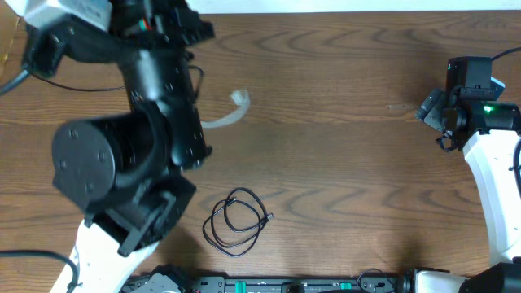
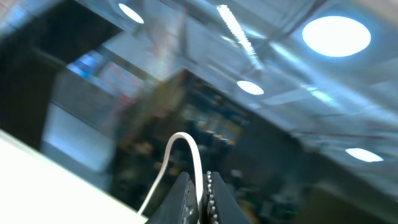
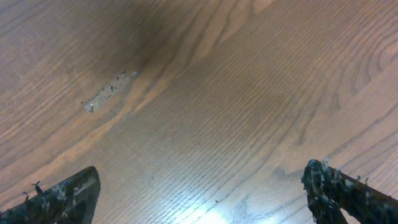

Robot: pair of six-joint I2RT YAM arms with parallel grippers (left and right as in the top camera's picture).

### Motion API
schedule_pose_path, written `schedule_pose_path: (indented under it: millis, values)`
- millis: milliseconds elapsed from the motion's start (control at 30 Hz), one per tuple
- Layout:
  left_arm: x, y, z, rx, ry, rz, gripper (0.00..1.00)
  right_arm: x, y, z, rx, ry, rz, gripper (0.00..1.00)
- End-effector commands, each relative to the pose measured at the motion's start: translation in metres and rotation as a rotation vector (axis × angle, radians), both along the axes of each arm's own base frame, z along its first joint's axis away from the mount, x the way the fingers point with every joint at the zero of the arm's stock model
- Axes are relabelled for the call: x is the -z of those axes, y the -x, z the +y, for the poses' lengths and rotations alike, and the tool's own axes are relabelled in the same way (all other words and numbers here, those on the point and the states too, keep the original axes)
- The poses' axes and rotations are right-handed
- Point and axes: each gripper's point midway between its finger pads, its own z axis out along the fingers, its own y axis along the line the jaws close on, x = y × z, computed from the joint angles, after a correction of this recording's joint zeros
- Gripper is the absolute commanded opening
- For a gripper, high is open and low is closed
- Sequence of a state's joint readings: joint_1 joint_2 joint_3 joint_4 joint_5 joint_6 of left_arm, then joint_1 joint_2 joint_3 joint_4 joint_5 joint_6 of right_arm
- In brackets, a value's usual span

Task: Untangle cables
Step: 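Pull the white cable out of the coil toward the left edge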

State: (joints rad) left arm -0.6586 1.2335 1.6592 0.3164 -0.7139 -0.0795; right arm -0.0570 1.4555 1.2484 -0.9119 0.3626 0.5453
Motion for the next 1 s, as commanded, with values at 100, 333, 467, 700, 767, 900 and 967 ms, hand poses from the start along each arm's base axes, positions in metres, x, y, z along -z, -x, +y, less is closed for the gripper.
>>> schedule_pose_path:
  millis: [100,333,467,700,767,900,967]
  values:
    - [0.034,-0.025,0.074,-0.414,0.021,0.167,0.07,0.001,0.001,-0.002,0.018,0.001,0.000,0.99]
    - [0.076,-0.049,0.133,-0.710,0.026,0.319,0.07,0.001,0.001,-0.002,0.018,0.001,0.000,0.99]
    - [0.097,-0.066,0.157,-0.802,-0.021,0.403,0.08,0.001,0.001,-0.002,0.018,0.001,0.000,0.99]
    - [0.127,-0.082,0.208,-0.953,-0.053,0.510,0.08,0.001,0.001,-0.002,0.018,0.001,0.000,0.99]
    - [0.135,-0.084,0.224,-0.996,-0.055,0.534,0.08,0.001,0.001,-0.002,0.018,0.001,0.000,0.99]
    - [0.149,-0.085,0.258,-1.083,-0.051,0.576,0.08,0.001,0.001,-0.002,0.018,0.001,0.000,0.99]
    - [0.157,-0.084,0.276,-1.125,-0.046,0.597,0.08,0.001,0.001,-0.002,0.018,0.001,0.000,0.99]
